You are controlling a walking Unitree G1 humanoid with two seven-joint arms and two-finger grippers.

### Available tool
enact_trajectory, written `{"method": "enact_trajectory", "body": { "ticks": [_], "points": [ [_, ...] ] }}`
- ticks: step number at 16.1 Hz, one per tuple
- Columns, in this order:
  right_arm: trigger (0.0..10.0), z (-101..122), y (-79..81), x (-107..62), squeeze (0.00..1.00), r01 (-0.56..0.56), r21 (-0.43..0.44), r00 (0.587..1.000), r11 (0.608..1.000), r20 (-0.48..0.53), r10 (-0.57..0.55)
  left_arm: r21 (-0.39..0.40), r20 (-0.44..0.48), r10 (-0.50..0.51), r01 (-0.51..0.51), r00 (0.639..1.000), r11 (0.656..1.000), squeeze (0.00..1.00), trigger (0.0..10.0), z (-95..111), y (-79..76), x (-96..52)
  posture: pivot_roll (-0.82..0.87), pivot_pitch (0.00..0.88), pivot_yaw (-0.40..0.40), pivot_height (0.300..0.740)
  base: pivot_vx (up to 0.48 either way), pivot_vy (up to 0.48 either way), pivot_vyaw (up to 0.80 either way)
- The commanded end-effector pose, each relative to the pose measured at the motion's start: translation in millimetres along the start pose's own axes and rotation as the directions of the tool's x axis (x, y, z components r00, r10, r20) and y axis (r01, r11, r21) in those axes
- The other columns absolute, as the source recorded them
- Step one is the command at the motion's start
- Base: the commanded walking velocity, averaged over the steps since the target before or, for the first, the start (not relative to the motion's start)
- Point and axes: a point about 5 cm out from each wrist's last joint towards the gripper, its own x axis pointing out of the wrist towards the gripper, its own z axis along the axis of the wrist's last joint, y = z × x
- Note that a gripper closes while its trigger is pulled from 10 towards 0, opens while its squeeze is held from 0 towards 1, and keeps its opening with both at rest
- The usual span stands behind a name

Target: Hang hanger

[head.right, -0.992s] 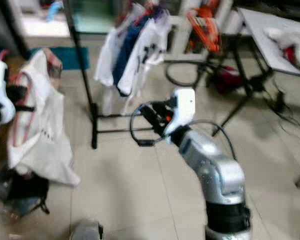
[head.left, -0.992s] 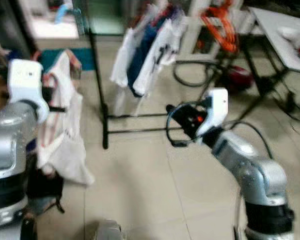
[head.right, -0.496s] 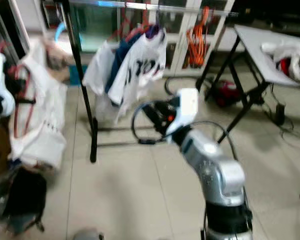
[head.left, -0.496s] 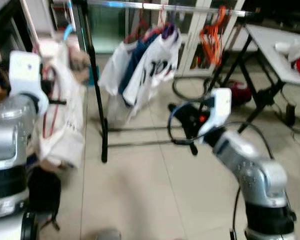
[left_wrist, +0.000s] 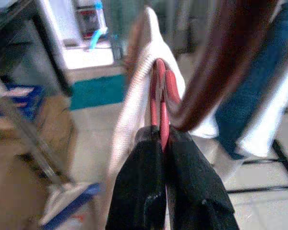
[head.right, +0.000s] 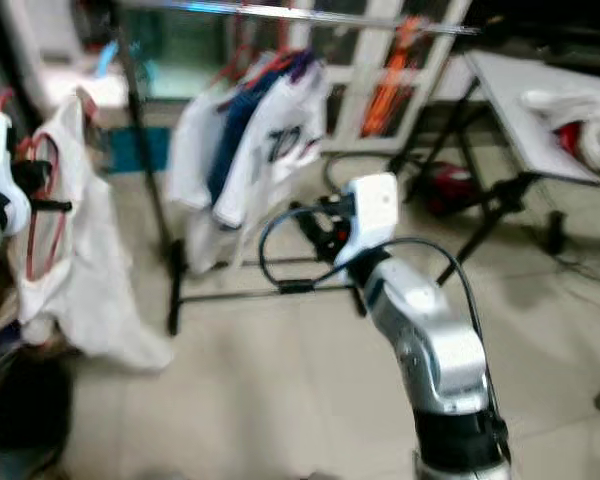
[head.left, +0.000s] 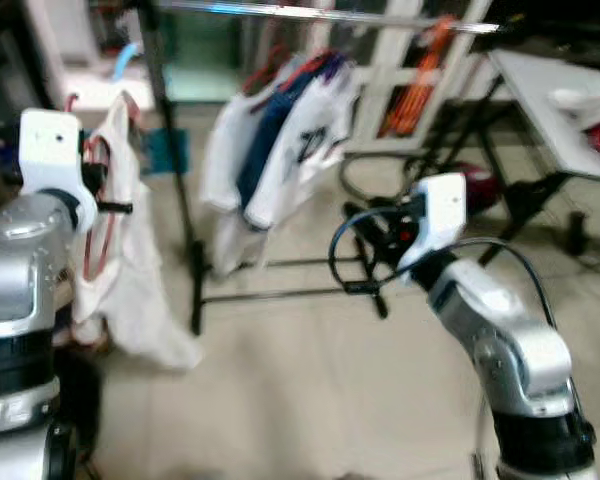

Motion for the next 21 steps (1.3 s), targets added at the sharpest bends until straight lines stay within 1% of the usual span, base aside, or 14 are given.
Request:
{"method": "enact_trajectory", "body": {
  "ticks": [1, 2, 3, 4, 5, 7, 9, 10, 11, 14, 15, 16, 17, 21],
  "points": [
    [10.0, -4.9, -7.7, -0.5, 0.0, 0.063, -0.009, 0.998, 0.998, -0.007, -0.063, 0.024, 0.043, -0.002, 0.001, 0.999, 1.0, 0.0, 10.0, 7.2, -2.3, -3.1, 0.08, 0.006, -0.074, 0.74, 0.394, 0.0, 0.0],
    [10.0, -13.8, -14.2, -2.2, 0.0, 0.141, -0.038, 0.99, 0.989, -0.003, -0.141, 0.023, 0.046, -0.005, 0.004, 0.999, 1.0, 0.0, 10.0, 2.9, -3.3, -4.5, 0.08, 0.009, -0.065, 0.74, 0.39, 0.0, 0.0],
    [10.0, -18.3, -17.1, -3.6, 0.0, 0.169, -0.025, 0.986, 0.985, 0.002, -0.169, 0.021, 0.048, -0.011, 0.01, 0.999, 1.0, 0.0, 10.0, -0.7, -5.3, -5.3, 0.09, 0.015, -0.06, 0.74, 0.386, 0.0, 0.0],
    [10.0, -27.5, -22.7, -7.3, 0.0, 0.217, -0.023, 0.976, 0.976, 0.011, -0.217, 0.018, 0.042, -0.03, 0.029, 0.999, 0.999, 0.0, 10.0, -11.9, -10.9, -7.9, 0.09, 0.016, -0.057, 0.74, 0.375, 0.0, 0.0],
    [10.0, -35.2, -25.2, -10.4, 0.0, 0.235, -0.036, 0.972, 0.971, 0.012, -0.235, 0.007, 0.028, -0.035, 0.035, 0.999, 0.999, 0.0, 10.0, -23.0, -15.3, -11.3, 0.08, 0.021, -0.057, 0.74, 0.375, 0.0, 0.0],
    [10.0, -49.9, -25.2, -17.0, 0.0, 0.234, -0.003, 0.972, 0.972, -0.011, -0.234, 0.001, -0.03, -0.024, 0.024, 0.999, 1.0, 0.0, 10.0, -47.9, -20.9, -22.0, 0.09, 0.025, -0.06, 0.74, 0.373, 0.0, 0.0],
    [10.0, -56.1, -23.0, -18.3, 0.0, 0.222, 0.001, 0.974, 0.975, -0.036, -0.222, 0.007, -0.049, -0.009, 0.009, 0.999, 1.0, 0.0, 10.0, -55.9, -19.7, -28.4, 0.09, 0.03, -0.067, 0.74, 0.371, 0.0, 0.0],
    [10.0, -56.9, -20.1, -16.8, 0.0, 0.207, 0.008, 0.978, 0.978, -0.036, -0.207, 0.028, -0.048, 0.001, 0.001, 0.999, 1.0, 0.0, 10.0, -56.7, -17.8, -29.8, 0.1, 0.031, -0.07, 0.74, 0.368, 0.0, 0.0],
    [10.0, -55.4, -13.4, -12.5, 0.0, 0.161, 0.016, 0.987, 0.987, -0.033, -0.16, 0.039, -0.03, 0.022, -0.021, 0.999, 0.999, 0.0, 10.0, -52.0, -12.7, -29.1, 0.1, 0.033, -0.074, 0.74, 0.368, 0.0, 0.0],
    [10.0, -48.4, -8.2, -10.9, 0.0, 0.129, 0.059, 0.992, 0.99, -0.015, -0.128, 0.041, -0.014, 0.05, -0.05, 0.999, 0.998, 0.0, 10.0, -45.9, -6.6, -28.8, 0.11, 0.034, -0.078, 0.74, 0.361, 0.0, 0.0],
    [10.0, -46.4, -6.5, -10.8, 0.0, 0.113, 0.056, 0.994, 0.992, -0.008, -0.113, 0.044, -0.013, 0.049, -0.048, 0.999, 0.998, 0.0, 10.0, -45.6, -6.5, -29.2, 0.11, 0.033, -0.077, 0.74, 0.36, 0.0, 0.0],
    [10.0, -45.3, -7.3, -10.3, 0.0, 0.12, 0.029, 0.993, 0.992, -0.01, -0.12, 0.047, -0.01, 0.041, -0.04, 0.999, 0.998, 0.0, 10.0, -44.4, -7.0, -29.1, 0.11, 0.032, -0.076, 0.74, 0.36, 0.0, 0.0],
    [10.0, -45.0, -8.4, -9.8, 0.0, 0.126, 0.007, 0.992, 0.992, -0.015, -0.126, 0.049, -0.008, 0.038, -0.038, 0.999, 0.998, 0.0, 10.0, -43.5, -7.4, -28.7, 0.11, 0.032, -0.076, 0.74, 0.36, 0.0, 0.8],
    [10.0, -43.3, -11.0, -8.0, 0.0, 0.143, 0.004, 0.99, 0.99, -0.013, -0.143, 0.088, 0.005, 0.004, -0.004, 1.0, 0.996, 0.0, 10.0, -34.7, -9.1, -23.8, 0.11, 0.034, -0.071, 0.74, 0.357, 0.0, 0.8]
  ]
}}
